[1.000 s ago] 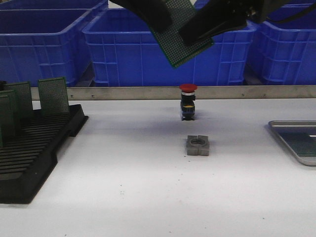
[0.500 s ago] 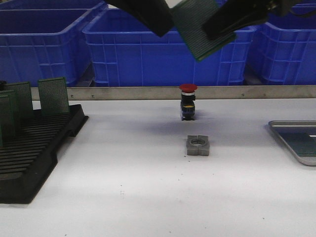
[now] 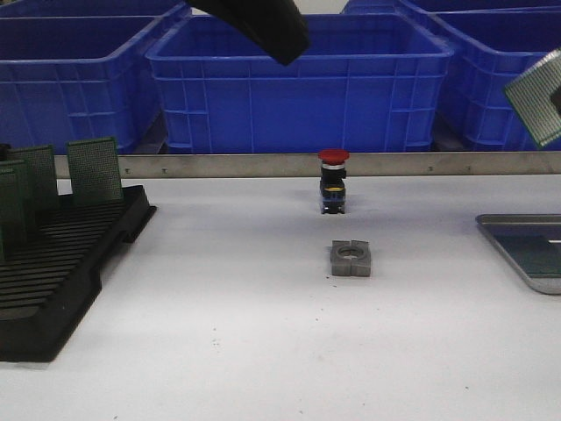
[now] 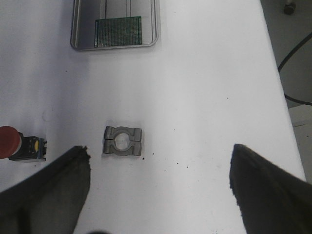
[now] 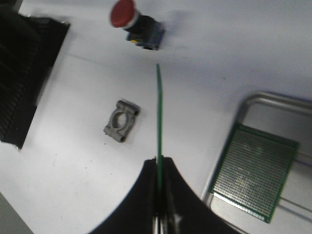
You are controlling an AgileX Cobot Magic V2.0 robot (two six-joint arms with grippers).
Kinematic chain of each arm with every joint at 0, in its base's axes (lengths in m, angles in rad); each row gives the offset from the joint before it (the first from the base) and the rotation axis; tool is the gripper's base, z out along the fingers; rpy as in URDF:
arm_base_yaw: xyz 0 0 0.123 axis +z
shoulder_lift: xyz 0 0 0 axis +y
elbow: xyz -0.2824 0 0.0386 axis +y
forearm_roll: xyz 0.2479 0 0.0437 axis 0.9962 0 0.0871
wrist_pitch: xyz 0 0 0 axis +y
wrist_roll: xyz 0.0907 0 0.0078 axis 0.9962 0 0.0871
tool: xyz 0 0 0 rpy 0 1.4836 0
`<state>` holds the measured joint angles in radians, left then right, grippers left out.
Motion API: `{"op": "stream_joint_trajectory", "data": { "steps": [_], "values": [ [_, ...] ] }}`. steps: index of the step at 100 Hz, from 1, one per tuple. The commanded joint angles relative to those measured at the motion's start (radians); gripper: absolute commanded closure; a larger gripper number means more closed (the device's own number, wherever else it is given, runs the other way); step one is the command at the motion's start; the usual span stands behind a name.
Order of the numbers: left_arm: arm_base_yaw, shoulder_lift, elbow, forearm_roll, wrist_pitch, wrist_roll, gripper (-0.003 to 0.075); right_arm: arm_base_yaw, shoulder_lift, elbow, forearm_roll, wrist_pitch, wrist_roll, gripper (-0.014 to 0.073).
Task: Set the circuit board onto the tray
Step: 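Open the left gripper and carry the board with the right gripper to the tray, then lower the second board onto the tray beside the first and open the right gripper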
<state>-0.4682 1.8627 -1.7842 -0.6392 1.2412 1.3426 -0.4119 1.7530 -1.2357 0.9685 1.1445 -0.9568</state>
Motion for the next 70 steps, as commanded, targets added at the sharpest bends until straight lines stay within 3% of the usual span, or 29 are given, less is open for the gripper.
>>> {"op": "stream_joint_trajectory", "data": {
  "steps": [1, 56, 70],
  "values": [
    [-0.006, -0.051, -0.024, -0.065, 0.029, -0.001, 0.0166, -0.035, 0.011, -0.028, 0.046, 0.018, 0.071, 0.066],
    [-0.006, -0.051, -0.024, -0.065, 0.029, -0.003, 0.0166, -0.044, 0.226, -0.028, 0.047, 0.008, 0.118, 0.0659],
    [-0.006, -0.051, -0.024, -0.065, 0.029, -0.003, 0.0166, -0.044, 0.24, -0.028, 0.046, 0.001, 0.126, 0.062]
  ]
}}
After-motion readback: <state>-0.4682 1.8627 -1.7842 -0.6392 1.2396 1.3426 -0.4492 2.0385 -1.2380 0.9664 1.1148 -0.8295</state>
